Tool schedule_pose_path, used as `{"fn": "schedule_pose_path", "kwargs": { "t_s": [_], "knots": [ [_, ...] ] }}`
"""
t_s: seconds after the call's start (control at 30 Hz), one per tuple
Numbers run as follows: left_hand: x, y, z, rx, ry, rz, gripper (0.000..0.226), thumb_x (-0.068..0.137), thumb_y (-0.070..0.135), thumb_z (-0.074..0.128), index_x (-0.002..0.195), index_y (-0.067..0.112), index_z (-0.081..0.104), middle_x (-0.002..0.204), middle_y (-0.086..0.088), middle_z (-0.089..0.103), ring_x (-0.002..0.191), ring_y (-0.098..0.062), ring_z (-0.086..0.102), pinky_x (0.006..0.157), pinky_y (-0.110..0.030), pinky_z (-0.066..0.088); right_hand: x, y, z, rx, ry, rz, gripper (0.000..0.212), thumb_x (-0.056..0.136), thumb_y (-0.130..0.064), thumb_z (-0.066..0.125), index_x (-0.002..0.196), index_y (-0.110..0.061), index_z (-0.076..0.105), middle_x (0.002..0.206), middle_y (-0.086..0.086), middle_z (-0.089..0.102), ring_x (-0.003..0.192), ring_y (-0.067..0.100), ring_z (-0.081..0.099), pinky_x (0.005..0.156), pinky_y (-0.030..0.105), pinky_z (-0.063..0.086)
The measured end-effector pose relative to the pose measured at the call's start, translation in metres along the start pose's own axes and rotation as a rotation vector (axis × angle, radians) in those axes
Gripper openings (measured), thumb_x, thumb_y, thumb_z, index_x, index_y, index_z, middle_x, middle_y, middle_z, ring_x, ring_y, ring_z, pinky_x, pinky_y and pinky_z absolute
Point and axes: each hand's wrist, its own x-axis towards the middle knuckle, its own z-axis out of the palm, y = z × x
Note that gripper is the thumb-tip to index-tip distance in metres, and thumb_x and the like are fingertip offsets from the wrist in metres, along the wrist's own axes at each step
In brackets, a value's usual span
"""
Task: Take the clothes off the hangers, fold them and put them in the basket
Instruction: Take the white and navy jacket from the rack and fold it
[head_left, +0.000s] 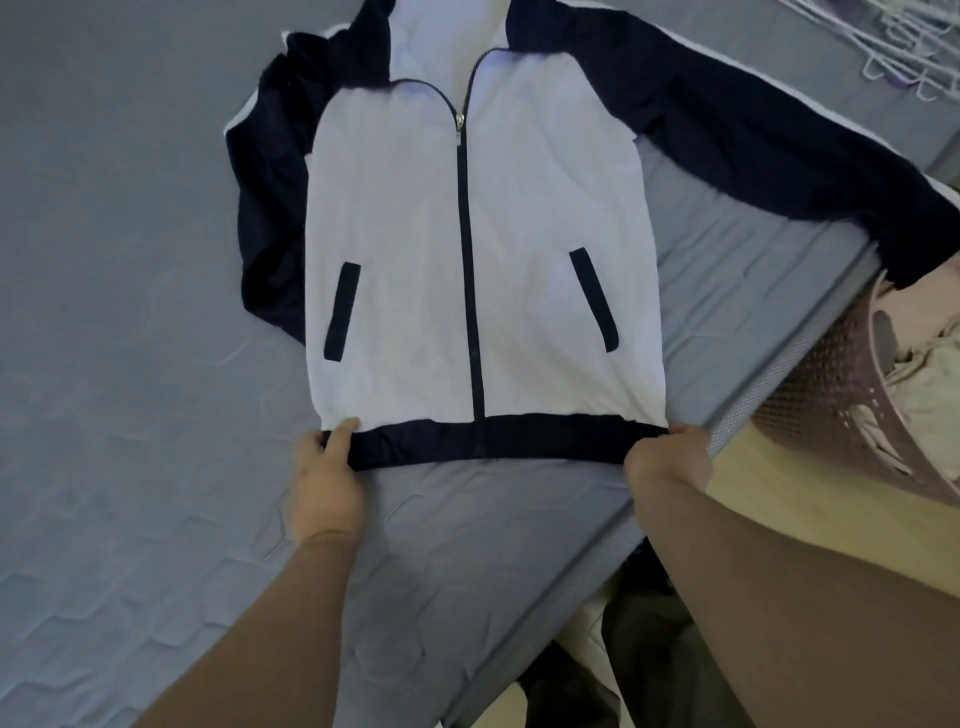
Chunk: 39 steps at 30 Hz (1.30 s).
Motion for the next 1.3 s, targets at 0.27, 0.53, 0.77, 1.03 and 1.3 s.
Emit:
{"fn": "schedule_pose_path", "kwargs": {
  "t_s": [0.27,0.53,0.77,1.03,1.3],
  "knots": [
    [0.023,0.011,-0.018,-0.371,0.238,-0.269,0.023,0.095,0.011,0.046,0.118,0.007,0.05,0.103,-0.006,0.057,0.098,-0.031,0.057,0.081,-0.034,0.039,-0.014,-0.008,0.013,-0.222,0.122,-0.023,0.047,0.091,-0.007,0.051,0.134,-0.003,0.033,0.138,0.022,0.037,0.123,0.037,0.044,0.099,0.047,0.039],
    [0.014,0.069,-0.018,0.445,0.08,-0.083,0.054,0.081,0.008,0.057,0.132,0.01,0.039,0.143,-0.015,0.036,0.123,-0.034,0.043,0.102,-0.042,0.034,-0.023,-0.016,-0.022,-0.338,0.078,-0.078,0.044,0.092,-0.015,0.054,0.13,-0.009,0.033,0.132,0.017,0.039,0.119,0.032,0.044,0.096,0.045,0.041],
    [0.019,0.25,0.007,0.309,-0.057,0.325,0.054,0.087,0.008,0.048,0.14,0.016,0.042,0.14,-0.004,0.039,0.122,-0.022,0.045,0.101,-0.031,0.034,0.02,-0.074,-0.089,-0.338,0.018,-0.314,0.043,0.093,-0.019,0.05,0.132,-0.012,0.033,0.139,0.017,0.035,0.126,0.035,0.038,0.103,0.045,0.037],
    [0.071,0.46,0.084,0.239,-0.099,0.58,0.039,0.093,0.008,0.044,0.132,0.011,0.049,0.135,-0.011,0.043,0.105,-0.033,0.054,0.089,-0.04,0.042,0.184,-0.155,-0.19,-0.32,0.096,-0.465,0.046,0.093,-0.016,0.05,0.136,-0.014,0.037,0.14,0.015,0.037,0.127,0.035,0.038,0.102,0.048,0.04],
    [0.108,0.613,0.161,0.507,-0.25,0.811,0.039,0.097,0.009,0.046,0.135,0.018,0.047,0.142,-0.005,0.036,0.106,-0.033,0.056,0.084,-0.044,0.05,0.318,-0.188,-0.26,-0.554,0.027,-0.433,0.054,0.086,-0.014,0.06,0.135,-0.017,0.039,0.14,0.011,0.041,0.128,0.032,0.04,0.099,0.042,0.038]
  ]
}}
